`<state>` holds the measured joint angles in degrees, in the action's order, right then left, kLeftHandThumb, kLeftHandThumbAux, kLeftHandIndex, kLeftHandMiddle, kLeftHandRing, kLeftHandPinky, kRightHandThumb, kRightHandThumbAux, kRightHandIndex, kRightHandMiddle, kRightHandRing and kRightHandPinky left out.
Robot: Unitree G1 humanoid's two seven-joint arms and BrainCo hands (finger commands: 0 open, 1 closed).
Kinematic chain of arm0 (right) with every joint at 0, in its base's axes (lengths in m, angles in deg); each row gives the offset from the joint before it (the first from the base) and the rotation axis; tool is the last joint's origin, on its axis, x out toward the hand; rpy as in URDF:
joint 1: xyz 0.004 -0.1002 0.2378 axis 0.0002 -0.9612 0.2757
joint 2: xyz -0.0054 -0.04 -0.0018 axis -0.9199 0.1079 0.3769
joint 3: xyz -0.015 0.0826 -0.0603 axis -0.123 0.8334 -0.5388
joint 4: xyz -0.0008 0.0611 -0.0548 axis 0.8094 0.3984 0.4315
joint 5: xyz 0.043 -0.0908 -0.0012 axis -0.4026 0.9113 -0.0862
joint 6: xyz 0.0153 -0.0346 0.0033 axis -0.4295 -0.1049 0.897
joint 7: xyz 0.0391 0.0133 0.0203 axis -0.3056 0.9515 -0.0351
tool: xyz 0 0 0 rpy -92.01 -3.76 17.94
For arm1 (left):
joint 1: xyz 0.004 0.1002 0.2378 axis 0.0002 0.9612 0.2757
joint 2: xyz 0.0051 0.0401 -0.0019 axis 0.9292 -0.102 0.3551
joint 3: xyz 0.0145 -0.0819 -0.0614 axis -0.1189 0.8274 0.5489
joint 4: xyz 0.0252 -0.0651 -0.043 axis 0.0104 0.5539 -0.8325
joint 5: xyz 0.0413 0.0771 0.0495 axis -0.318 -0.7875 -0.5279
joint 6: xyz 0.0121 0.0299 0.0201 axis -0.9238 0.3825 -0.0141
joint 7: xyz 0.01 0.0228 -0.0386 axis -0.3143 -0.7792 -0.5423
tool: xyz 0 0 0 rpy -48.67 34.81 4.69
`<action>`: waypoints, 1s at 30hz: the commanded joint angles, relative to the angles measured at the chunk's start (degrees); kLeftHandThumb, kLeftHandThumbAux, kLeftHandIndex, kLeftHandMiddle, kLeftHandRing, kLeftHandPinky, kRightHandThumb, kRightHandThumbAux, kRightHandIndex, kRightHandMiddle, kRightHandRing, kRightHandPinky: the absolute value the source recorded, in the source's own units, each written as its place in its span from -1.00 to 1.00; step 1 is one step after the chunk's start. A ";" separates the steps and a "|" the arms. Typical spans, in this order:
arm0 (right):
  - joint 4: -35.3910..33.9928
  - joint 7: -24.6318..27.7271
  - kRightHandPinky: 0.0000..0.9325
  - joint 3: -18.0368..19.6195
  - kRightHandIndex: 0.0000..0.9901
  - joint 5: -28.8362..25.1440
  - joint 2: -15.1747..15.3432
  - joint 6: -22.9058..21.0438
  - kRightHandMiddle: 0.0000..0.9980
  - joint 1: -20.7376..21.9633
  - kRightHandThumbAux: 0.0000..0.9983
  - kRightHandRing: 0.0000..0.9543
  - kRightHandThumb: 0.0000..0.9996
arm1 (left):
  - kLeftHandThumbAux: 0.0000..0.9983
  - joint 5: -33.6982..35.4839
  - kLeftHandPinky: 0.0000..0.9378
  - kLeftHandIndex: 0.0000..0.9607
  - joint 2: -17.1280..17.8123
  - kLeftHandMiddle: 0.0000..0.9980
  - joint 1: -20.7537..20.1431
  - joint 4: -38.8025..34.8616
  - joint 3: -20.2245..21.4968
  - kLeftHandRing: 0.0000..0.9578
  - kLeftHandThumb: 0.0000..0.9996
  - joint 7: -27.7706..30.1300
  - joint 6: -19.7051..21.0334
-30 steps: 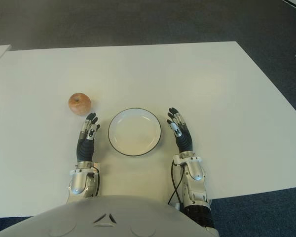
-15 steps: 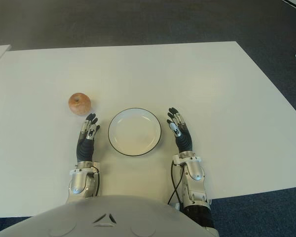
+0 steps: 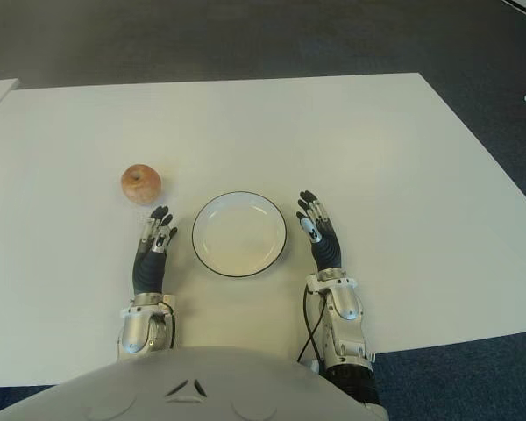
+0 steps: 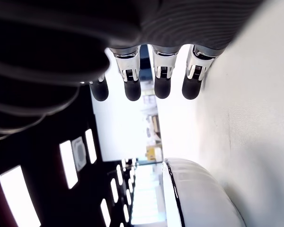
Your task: Put the apples into the plate.
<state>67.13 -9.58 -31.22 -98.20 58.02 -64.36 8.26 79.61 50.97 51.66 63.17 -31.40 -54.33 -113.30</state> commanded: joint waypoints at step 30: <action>9.25 -0.75 -1.00 -0.11 -1.00 1.24 -0.16 -1.94 -1.00 1.30 -0.08 -1.00 -1.00 | -0.04 -63.39 -0.57 -0.73 15.18 -0.70 -2.91 -45.75 2.37 -0.66 -0.59 11.63 49.78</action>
<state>71.09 -11.06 -31.26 -96.82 57.65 -62.72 11.01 25.84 61.26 49.64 16.02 -30.06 -47.26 -62.87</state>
